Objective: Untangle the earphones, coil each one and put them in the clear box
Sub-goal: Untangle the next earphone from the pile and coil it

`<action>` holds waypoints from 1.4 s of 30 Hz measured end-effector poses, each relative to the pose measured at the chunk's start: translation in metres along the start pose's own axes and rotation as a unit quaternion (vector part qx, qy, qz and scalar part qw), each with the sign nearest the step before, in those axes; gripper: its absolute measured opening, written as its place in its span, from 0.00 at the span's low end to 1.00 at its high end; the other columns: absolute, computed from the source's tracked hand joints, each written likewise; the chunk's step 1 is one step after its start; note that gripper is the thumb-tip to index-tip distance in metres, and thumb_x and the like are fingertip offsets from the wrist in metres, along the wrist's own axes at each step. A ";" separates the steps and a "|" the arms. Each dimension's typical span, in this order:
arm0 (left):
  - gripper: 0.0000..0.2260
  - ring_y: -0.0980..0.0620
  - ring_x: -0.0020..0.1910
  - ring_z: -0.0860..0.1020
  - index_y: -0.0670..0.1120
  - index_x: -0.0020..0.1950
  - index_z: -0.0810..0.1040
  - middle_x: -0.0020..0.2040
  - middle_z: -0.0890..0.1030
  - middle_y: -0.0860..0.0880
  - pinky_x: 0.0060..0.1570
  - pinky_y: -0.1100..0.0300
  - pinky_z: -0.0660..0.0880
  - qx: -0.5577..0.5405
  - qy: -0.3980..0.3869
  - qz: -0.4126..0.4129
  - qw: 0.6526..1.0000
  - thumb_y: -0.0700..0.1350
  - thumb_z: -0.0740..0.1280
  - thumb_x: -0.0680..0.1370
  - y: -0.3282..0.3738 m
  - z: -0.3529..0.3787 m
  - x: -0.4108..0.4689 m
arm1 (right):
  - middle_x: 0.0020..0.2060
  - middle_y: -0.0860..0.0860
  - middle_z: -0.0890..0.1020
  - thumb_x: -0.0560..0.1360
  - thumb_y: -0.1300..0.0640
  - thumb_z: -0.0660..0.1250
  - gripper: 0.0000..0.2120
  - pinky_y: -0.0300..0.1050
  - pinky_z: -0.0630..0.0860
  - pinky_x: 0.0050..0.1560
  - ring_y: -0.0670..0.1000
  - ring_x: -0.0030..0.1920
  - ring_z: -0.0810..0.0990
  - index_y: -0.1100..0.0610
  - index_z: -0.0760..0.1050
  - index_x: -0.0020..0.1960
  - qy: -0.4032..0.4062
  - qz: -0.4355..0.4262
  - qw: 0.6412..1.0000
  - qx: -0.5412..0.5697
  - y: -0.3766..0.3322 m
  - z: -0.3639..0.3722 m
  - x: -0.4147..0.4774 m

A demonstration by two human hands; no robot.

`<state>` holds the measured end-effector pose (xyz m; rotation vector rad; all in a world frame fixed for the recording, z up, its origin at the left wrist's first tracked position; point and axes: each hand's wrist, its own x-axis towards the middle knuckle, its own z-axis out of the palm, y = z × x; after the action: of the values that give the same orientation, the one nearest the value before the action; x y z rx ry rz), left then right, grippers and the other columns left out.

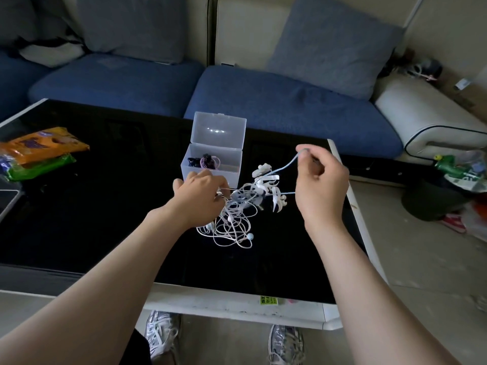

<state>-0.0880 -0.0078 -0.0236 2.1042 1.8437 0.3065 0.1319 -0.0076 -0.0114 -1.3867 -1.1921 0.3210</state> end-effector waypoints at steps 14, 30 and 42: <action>0.12 0.48 0.54 0.70 0.49 0.50 0.81 0.51 0.76 0.51 0.53 0.48 0.66 -0.025 0.082 -0.006 0.996 0.53 0.62 0.85 -0.008 0.011 0.010 | 0.52 0.52 0.83 0.77 0.55 0.69 0.09 0.61 0.62 0.67 0.59 0.61 0.77 0.48 0.80 0.57 -0.327 0.085 0.787 -0.516 0.013 -0.030 -0.012; 0.11 0.51 0.53 0.79 0.49 0.54 0.84 0.50 0.80 0.54 0.51 0.58 0.75 -0.054 0.028 0.075 0.995 0.37 0.63 0.82 -0.015 0.006 0.008 | 0.48 0.50 0.81 0.78 0.53 0.67 0.07 0.54 0.82 0.54 0.51 0.48 0.82 0.46 0.75 0.55 -0.498 0.037 0.813 -0.300 0.014 0.013 -0.049; 0.12 0.45 0.54 0.79 0.58 0.64 0.80 0.60 0.69 0.51 0.56 0.48 0.80 0.075 -0.103 0.034 0.991 0.49 0.73 0.81 -0.023 0.007 -0.001 | 0.32 0.54 0.87 0.79 0.63 0.58 0.10 0.41 0.80 0.39 0.54 0.31 0.88 0.58 0.78 0.52 -0.560 0.142 0.777 -0.249 0.004 0.029 -0.059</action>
<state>-0.1066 -0.0073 -0.0387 2.2074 1.7245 -0.0343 0.0852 -0.0359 -0.0486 -1.9042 -2.1392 1.2479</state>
